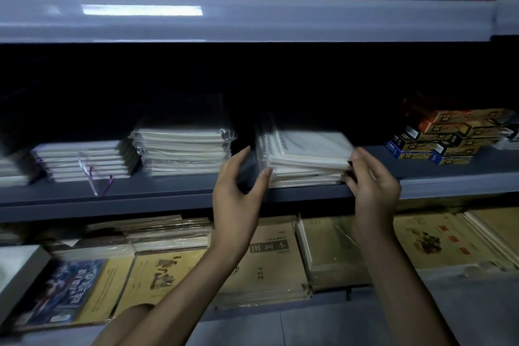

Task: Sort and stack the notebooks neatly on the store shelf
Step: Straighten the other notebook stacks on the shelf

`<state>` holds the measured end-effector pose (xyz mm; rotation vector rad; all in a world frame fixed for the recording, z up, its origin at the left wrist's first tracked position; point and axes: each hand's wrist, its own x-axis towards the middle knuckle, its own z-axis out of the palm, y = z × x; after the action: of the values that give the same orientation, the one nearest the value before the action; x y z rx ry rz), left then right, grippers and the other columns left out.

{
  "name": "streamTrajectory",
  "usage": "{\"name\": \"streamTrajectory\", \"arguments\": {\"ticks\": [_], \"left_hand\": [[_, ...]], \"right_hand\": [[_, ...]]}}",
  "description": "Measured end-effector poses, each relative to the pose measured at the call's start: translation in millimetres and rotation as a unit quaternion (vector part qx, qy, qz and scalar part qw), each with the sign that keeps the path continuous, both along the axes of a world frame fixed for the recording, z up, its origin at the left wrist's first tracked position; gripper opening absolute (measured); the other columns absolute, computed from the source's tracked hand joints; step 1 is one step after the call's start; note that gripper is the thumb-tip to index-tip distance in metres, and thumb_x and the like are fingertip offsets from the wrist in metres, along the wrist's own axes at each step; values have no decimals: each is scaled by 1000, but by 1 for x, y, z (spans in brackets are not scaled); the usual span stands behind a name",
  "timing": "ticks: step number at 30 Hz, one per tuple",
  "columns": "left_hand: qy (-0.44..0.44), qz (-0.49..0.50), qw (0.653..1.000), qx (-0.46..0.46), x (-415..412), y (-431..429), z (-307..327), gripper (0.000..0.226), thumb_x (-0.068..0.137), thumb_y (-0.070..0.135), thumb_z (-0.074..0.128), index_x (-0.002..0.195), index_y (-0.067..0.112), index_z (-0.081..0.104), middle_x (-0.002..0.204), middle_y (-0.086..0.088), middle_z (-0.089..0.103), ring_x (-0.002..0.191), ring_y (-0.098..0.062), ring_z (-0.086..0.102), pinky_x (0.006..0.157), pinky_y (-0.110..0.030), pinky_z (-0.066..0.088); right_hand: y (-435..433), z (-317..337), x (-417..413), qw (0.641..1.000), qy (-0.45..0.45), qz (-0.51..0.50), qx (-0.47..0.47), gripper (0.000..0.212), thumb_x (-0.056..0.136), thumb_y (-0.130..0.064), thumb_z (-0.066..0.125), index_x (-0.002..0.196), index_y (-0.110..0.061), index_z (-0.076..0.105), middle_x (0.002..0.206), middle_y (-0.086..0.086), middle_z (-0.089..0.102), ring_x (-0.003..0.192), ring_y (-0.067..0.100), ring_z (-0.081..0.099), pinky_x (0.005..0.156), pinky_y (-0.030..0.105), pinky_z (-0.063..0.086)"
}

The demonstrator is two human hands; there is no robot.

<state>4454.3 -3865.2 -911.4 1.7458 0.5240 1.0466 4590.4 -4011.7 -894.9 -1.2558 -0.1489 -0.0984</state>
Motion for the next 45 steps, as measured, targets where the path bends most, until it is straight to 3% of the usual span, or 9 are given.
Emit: {"name": "streamTrajectory", "arguments": {"ticks": [2,5,9,12,17,24,36,41,45], "left_hand": [[-7,-4,1000,5,9,1,4,52,97,36,73,146,27,59,141,22,58,133,6,51,110,-16,43],[-7,4,999,41,19,0,3,46,99,36,72,142,25,62,140,16,58,136,-3,50,113,-23,43],[-12,7,998,54,28,-2,1,40,101,33,70,140,24,65,139,14,59,137,-4,49,115,-27,42],[-32,7,999,30,30,-5,1,39,101,31,69,139,23,66,138,16,61,135,-1,51,114,-27,44],[-32,11,999,17,32,-10,3,41,103,29,67,143,20,64,140,16,61,135,0,50,116,-29,43],[-20,14,999,37,31,-7,4,41,103,28,68,143,19,65,141,14,61,136,2,48,117,-30,42],[-94,54,993,-39,30,-15,6,33,90,17,82,123,16,77,121,9,76,120,1,66,109,-34,53],[-82,39,995,-50,26,-12,13,30,90,19,83,120,16,80,120,10,76,116,6,66,103,-32,55],[-68,50,996,-41,24,-10,15,28,88,24,85,115,20,81,116,13,73,113,1,66,100,-35,54]], "right_hand": [[3,-1,-4,1000,-14,-16,-13,39,96,-18,72,132,-6,66,113,0,75,107,13,72,92,30,59],[4,0,-10,998,-49,-33,-38,40,95,-17,73,133,-5,66,114,2,74,106,5,71,87,18,57],[5,-3,-14,996,-60,-31,-53,38,94,-19,74,131,-9,69,105,-13,72,98,-9,69,78,10,54],[6,-5,-14,997,-46,-33,-47,36,93,-20,76,128,-14,71,105,-15,74,96,-8,69,82,15,57],[4,-4,-10,999,-34,-21,-37,35,93,-19,76,127,-13,72,105,-15,74,95,-10,69,77,10,53],[5,-7,-9,1000,23,12,3,33,90,-19,78,123,-21,75,105,-12,78,105,2,71,91,22,55],[0,-6,-7,999,30,23,-6,33,88,-17,79,121,-17,76,111,-3,78,110,9,71,100,30,54],[-3,-2,-13,996,-41,-4,-79,35,93,-18,74,128,-15,72,107,-12,75,100,-6,69,88,15,55],[-5,-2,-17,989,-87,-15,-119,41,94,-15,74,134,-13,68,107,-11,74,100,-3,70,82,13,54]]}}
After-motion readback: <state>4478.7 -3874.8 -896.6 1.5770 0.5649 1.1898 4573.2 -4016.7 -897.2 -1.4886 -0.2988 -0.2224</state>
